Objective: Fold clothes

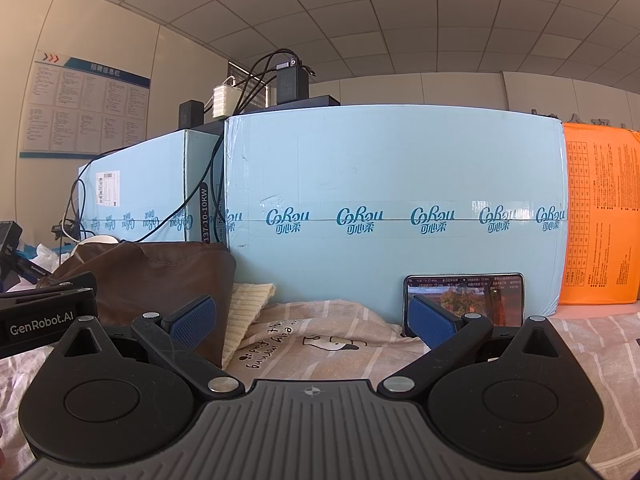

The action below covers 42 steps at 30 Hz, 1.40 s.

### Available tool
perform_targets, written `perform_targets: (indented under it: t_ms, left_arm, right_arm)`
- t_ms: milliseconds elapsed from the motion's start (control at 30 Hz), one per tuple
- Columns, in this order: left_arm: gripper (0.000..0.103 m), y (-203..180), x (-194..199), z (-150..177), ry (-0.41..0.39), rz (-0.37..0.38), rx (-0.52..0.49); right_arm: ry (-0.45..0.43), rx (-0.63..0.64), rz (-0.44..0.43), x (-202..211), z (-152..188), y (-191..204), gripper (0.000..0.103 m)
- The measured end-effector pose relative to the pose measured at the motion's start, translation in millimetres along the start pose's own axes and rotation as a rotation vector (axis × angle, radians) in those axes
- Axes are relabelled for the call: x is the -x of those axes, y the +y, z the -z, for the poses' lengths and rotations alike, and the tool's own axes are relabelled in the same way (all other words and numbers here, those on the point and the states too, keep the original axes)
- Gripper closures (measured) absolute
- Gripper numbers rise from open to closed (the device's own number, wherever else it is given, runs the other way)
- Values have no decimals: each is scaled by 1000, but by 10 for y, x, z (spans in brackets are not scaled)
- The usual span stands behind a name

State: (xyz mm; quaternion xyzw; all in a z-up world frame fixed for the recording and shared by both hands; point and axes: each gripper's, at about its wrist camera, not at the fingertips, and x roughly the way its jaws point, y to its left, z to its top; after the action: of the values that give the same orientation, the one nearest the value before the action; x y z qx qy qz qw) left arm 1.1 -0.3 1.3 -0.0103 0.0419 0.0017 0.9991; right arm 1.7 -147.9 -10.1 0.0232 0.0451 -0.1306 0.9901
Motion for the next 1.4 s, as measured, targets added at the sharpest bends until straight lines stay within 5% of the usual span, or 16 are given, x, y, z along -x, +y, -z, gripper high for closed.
perform_targets:
  t_ms: [433, 833, 1133, 1400]
  left_arm:
    - [0, 4, -7, -14, -8, 3, 1]
    - [0, 1, 135, -9, -45, -5, -5]
    - [0, 14, 73, -8, 56, 228, 0]
    - [0, 22, 224, 4, -17, 286, 27]
  right_arm:
    - [-30, -9, 2, 45, 0, -6, 0]
    - [-188, -72, 15, 331, -16, -113, 0]
    - [-189, -109, 50, 463, -78, -194, 0]
    - [-193, -151, 122, 818, -163, -367, 0]
